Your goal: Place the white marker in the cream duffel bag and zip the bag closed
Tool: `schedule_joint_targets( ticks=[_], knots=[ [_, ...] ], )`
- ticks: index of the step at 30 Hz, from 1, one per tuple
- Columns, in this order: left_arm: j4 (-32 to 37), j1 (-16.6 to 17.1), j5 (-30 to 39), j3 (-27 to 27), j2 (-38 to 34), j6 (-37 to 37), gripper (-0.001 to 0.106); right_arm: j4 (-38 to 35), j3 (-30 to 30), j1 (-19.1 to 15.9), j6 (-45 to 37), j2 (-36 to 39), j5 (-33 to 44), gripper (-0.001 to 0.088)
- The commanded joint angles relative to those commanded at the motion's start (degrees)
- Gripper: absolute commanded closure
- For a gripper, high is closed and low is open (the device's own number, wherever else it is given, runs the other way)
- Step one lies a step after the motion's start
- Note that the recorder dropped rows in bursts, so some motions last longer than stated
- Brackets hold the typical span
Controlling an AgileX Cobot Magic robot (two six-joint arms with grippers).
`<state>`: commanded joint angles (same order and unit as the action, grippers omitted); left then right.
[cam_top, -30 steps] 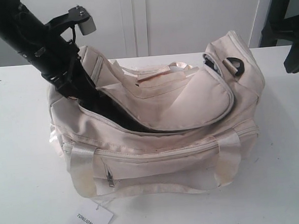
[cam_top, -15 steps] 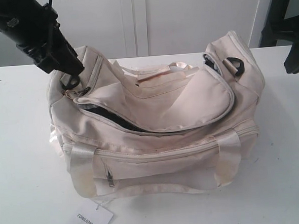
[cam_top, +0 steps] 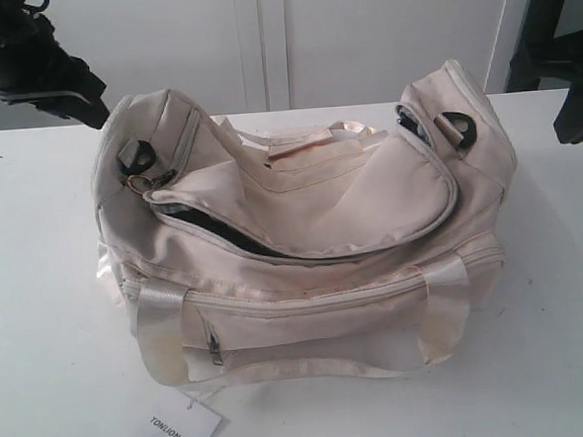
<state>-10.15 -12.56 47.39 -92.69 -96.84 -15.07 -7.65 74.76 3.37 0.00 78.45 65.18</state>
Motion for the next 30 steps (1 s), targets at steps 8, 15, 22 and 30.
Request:
schedule_joint_targets(
  ticks=[8, 15, 22, 30],
  knots=[
    [-3.21, 0.0, 0.14, 0.0, -3.07, 1.83, 0.055, 0.0, 0.0, 0.0, 0.0, 0.0, 0.0, 0.0868],
    [-3.44, -0.1, 0.14, 0.0, -5.4, 2.85, 0.055, 0.0, 0.0, 0.0, 0.0, 0.0, -0.1, 0.0868],
    [-12.22, -0.1, 2.13, 0.0, -6.81, -4.83, 0.07, -0.29, 0.0, 0.0, 0.0, 0.0, -2.65, 0.0868],
    [-18.68, -0.1, 2.13, 0.0, -6.81, -5.42, 0.105, -12.66, 0.0, 0.23, -8.47, 0.0, -7.58, 0.0868]
  ],
)
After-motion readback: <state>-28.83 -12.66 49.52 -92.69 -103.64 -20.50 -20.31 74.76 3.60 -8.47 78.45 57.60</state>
